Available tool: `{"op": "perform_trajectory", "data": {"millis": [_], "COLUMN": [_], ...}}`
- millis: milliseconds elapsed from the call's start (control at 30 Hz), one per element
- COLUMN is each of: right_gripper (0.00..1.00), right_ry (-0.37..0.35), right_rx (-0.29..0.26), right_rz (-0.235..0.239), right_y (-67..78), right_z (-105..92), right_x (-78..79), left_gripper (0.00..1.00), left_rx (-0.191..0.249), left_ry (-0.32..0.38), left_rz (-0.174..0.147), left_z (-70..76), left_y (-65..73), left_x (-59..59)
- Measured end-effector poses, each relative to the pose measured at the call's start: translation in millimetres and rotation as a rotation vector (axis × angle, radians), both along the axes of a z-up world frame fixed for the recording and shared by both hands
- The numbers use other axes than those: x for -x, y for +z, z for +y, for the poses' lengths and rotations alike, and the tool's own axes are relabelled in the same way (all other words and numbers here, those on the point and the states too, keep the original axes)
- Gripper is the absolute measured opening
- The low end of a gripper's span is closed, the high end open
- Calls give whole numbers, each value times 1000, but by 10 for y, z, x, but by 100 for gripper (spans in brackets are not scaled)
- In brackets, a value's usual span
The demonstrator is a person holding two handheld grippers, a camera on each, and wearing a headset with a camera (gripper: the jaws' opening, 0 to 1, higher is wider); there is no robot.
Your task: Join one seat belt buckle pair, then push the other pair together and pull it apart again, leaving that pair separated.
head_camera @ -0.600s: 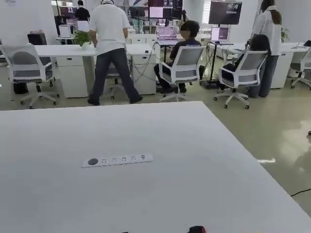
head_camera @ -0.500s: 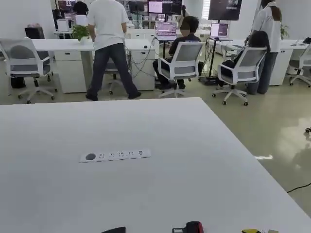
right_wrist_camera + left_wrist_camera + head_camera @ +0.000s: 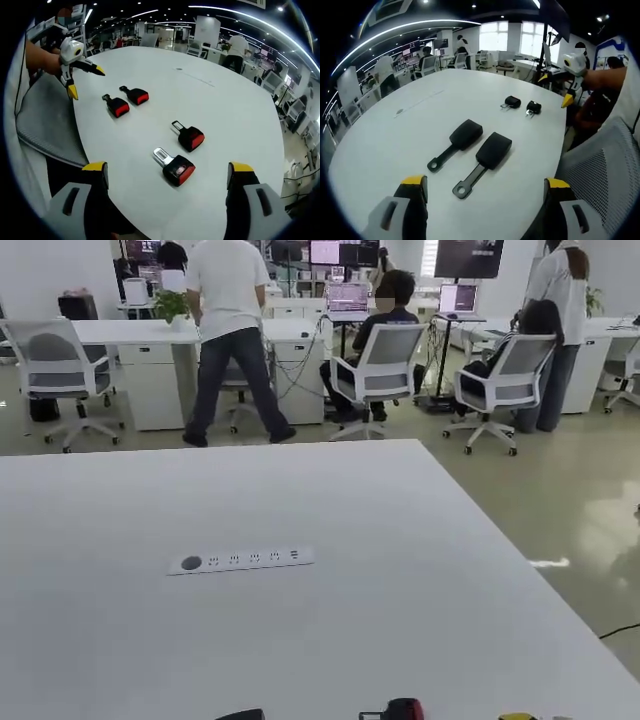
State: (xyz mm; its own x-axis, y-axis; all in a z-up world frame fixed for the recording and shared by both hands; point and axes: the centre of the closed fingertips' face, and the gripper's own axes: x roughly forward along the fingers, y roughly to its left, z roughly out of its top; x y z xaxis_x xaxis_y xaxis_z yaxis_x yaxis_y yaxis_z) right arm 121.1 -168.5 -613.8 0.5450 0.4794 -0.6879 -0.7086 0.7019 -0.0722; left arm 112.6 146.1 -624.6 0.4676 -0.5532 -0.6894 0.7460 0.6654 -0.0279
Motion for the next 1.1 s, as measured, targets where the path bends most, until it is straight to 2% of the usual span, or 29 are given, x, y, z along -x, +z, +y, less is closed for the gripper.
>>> {"op": "perform_trajectory", "data": {"millis": [267, 400, 667, 833, 933, 1100], "right_gripper": [97, 94, 89, 88, 88, 86], "right_ry": [2, 22, 23, 19, 17, 23], "right_rx": [-6, -5, 6, 7, 5, 9], "right_rz": [-2, 3, 17, 21, 21, 26], "right_y": [7, 5, 14, 11, 12, 1], "right_z": [50, 98, 69, 42, 37, 31], "right_x": [-36, -4, 27, 42, 44, 53], "left_gripper": [97, 97, 97, 95, 89, 89], "left_rx": [-5, -5, -8, -16, -15, -22], "left_ry": [-6, -1, -18, -29, -40, -49], "left_rz": [0, -6, -13, -10, -8, -8], "left_z": [56, 51, 28, 8, 5, -24], "left_y": [-18, -6, 5, 10, 7, 27], "left_x": [14, 14, 7, 1, 7, 14]}}
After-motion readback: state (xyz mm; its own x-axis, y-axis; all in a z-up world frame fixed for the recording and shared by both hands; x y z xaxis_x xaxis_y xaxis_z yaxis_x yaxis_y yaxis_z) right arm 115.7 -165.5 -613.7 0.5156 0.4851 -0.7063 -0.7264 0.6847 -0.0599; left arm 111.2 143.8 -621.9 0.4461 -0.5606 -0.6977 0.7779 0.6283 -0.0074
